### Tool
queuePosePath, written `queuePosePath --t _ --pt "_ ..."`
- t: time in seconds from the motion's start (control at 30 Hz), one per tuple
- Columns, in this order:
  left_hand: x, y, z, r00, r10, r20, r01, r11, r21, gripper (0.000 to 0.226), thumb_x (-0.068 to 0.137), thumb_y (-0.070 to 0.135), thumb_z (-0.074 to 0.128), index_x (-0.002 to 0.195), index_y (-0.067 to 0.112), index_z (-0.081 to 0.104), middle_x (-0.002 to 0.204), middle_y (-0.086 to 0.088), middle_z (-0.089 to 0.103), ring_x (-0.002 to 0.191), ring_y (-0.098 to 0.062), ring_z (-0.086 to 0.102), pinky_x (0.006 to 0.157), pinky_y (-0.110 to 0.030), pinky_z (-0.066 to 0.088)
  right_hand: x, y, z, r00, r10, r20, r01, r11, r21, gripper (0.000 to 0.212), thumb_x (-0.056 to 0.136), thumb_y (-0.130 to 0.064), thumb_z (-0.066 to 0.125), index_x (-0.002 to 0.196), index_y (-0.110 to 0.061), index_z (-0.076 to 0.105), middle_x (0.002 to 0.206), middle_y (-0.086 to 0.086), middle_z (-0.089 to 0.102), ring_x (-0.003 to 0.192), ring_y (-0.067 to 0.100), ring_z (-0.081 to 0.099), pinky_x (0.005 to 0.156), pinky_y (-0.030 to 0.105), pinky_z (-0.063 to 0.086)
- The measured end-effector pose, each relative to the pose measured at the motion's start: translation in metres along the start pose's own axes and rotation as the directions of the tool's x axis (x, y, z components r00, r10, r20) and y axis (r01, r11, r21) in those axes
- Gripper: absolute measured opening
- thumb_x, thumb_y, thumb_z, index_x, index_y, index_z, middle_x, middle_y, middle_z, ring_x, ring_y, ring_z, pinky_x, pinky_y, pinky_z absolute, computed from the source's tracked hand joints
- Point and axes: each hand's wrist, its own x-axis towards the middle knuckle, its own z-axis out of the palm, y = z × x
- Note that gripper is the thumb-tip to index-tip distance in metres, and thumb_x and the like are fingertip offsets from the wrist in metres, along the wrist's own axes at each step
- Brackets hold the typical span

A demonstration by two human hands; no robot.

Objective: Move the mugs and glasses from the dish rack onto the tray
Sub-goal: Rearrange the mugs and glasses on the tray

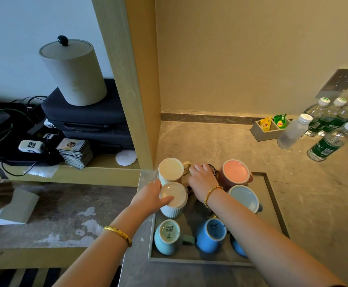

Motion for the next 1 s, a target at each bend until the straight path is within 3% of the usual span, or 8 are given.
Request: queuePosePath --t 0.13,0.27,0.5,0.7,0.83,0.87,0.93,1.0 --pt "0.002 0.000 0.007 0.994 -0.084 0.064 0.088 0.993 -0.076 0.046 0.083 0.052 0.059 0.111 0.016 0.051 0.102 -0.002 0.063 0.085 -0.014 0.058 0.074 -0.026 0.049 0.006 0.002 0.001 0.998 0.030 -0.051 -0.029 0.999 0.016 0.024 0.088 -0.003 0.043 0.094 -0.006 0.066 0.107 0.011 0.054 0.113 0.029 0.039 0.101 0.041 0.023" --pt "0.005 -0.001 0.010 0.986 -0.129 0.107 0.138 0.987 -0.082 0.040 0.084 0.052 0.057 0.102 0.017 0.052 0.088 -0.001 0.063 0.077 -0.014 0.063 0.076 -0.032 0.056 0.008 -0.002 0.004 0.998 0.039 -0.040 -0.036 0.998 0.055 0.026 0.087 -0.001 0.043 0.091 -0.008 0.068 0.102 0.008 0.056 0.110 0.029 0.039 0.101 0.040 0.022" --pt "0.004 0.001 0.014 0.976 -0.195 0.097 0.207 0.969 -0.138 0.032 0.084 0.052 0.057 0.091 0.023 0.045 0.078 0.003 0.064 0.064 -0.009 0.067 0.069 -0.030 0.059 0.003 -0.001 0.001 0.993 0.114 -0.031 -0.111 0.989 0.102 0.024 0.089 -0.008 0.046 0.098 -0.012 0.068 0.110 0.007 0.056 0.115 0.029 0.038 0.108 0.045 0.017" --pt "-0.002 0.009 0.010 0.972 -0.218 0.083 0.226 0.967 -0.114 0.044 0.089 0.043 0.055 0.118 0.011 0.048 0.090 -0.002 0.060 0.070 -0.010 0.057 0.060 -0.020 0.049 -0.006 -0.012 -0.005 0.966 0.165 0.197 -0.203 0.960 0.195 0.031 0.088 -0.011 0.042 0.106 -0.017 0.067 0.112 0.009 0.058 0.117 0.031 0.039 0.099 0.045 0.026" --pt "-0.011 0.014 0.009 0.969 -0.226 0.098 0.242 0.944 -0.224 0.048 0.092 0.037 0.053 0.128 0.009 0.040 0.108 -0.009 0.057 0.084 -0.017 0.057 0.070 -0.027 0.050 -0.016 -0.018 -0.001 0.961 0.125 0.245 -0.195 0.938 0.285 0.031 0.091 -0.014 0.038 0.111 -0.016 0.062 0.115 0.012 0.056 0.115 0.033 0.040 0.093 0.043 0.033" --pt "-0.016 0.014 0.010 0.970 -0.229 0.084 0.243 0.932 -0.268 0.050 0.092 0.039 0.052 0.129 0.009 0.037 0.115 -0.011 0.055 0.090 -0.020 0.059 0.072 -0.028 0.050 -0.020 -0.018 0.001 0.963 0.131 0.237 -0.201 0.931 0.305 0.031 0.091 -0.015 0.038 0.113 -0.015 0.059 0.117 0.012 0.054 0.115 0.033 0.040 0.091 0.042 0.034" --pt "-0.026 0.012 0.013 0.975 -0.200 -0.095 0.174 0.958 -0.229 0.051 0.090 0.045 0.052 0.125 0.012 0.036 0.122 -0.009 0.047 0.094 -0.019 0.056 0.069 -0.027 0.046 -0.028 -0.019 0.004 0.967 0.169 0.193 -0.233 0.894 0.384 0.032 0.091 -0.017 0.038 0.118 -0.013 0.055 0.120 0.012 0.052 0.115 0.033 0.040 0.090 0.042 0.037" --pt "-0.035 0.012 0.012 0.955 -0.083 -0.285 0.034 0.984 -0.175 0.037 0.088 0.049 0.053 0.108 0.020 0.040 0.108 -0.001 0.050 0.080 -0.010 0.053 0.062 -0.021 0.042 -0.035 -0.017 0.005 0.965 0.221 0.142 -0.262 0.832 0.490 0.030 0.092 -0.018 0.040 0.116 -0.011 0.056 0.118 0.013 0.052 0.114 0.032 0.041 0.092 0.042 0.041"
